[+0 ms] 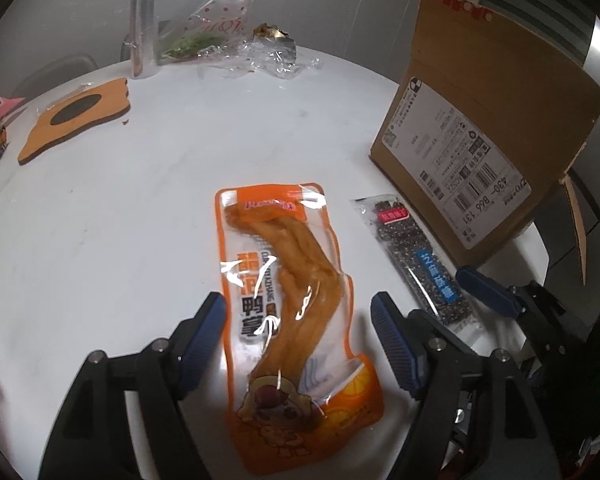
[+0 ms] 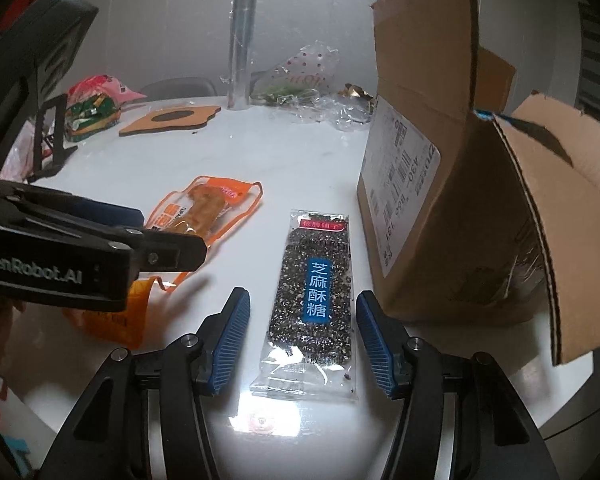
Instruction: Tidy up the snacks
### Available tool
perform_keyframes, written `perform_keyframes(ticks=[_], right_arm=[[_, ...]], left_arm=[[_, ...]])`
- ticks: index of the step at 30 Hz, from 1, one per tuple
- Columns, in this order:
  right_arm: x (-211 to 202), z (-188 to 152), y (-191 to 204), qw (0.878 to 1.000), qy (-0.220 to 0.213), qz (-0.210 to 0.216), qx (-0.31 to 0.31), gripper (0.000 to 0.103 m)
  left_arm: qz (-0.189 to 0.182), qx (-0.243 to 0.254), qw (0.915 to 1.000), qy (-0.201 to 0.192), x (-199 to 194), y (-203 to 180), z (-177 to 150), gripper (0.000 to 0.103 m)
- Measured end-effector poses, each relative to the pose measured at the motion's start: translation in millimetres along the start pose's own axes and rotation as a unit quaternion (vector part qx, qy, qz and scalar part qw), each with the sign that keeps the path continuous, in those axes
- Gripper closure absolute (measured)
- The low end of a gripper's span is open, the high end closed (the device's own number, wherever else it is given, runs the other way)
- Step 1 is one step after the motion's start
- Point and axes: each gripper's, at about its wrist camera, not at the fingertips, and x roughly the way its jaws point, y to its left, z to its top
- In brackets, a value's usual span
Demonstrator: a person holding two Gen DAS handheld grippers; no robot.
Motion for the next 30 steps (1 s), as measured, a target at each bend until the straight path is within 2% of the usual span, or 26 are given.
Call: perform_keyframes(ticks=[4,18,20,22,24,30], right_arm=[[-2,-2,-3,1.000,0.000,0.023,0.008,0.061],[-22,-17,-5,0.996,0.002,0.083,-0.027,0.060],[-24,-18,-5,0.996,0.002,0.086,-0.030,0.059],[-25,-17,-4,0.996,0.000,0.089,-0.030,0.050],[-24,-13,-5,0.996,-0.006,0.089,-0.027,0.044],[-11,-3,-2,0.997,-0.008,0.077,-0.030,0.044]], left_arm=[[0.004,0.018,0.9998,-0.002,-3,0,-6,0.035],[0.012,0.029,0.9995,0.004,-31,27,-32,0.034],[0.003,0.034,0.9994,0.006,-28,24,-29,0.033],[-0.006,0.041,0.9991,0.007,-23,18,-25,0.033],[0.002,0.051,0.9987,0.002,-20,12,-22,0.032],[0.013,0.053,0.9985,0.004,-11,9,-11,0.032]])
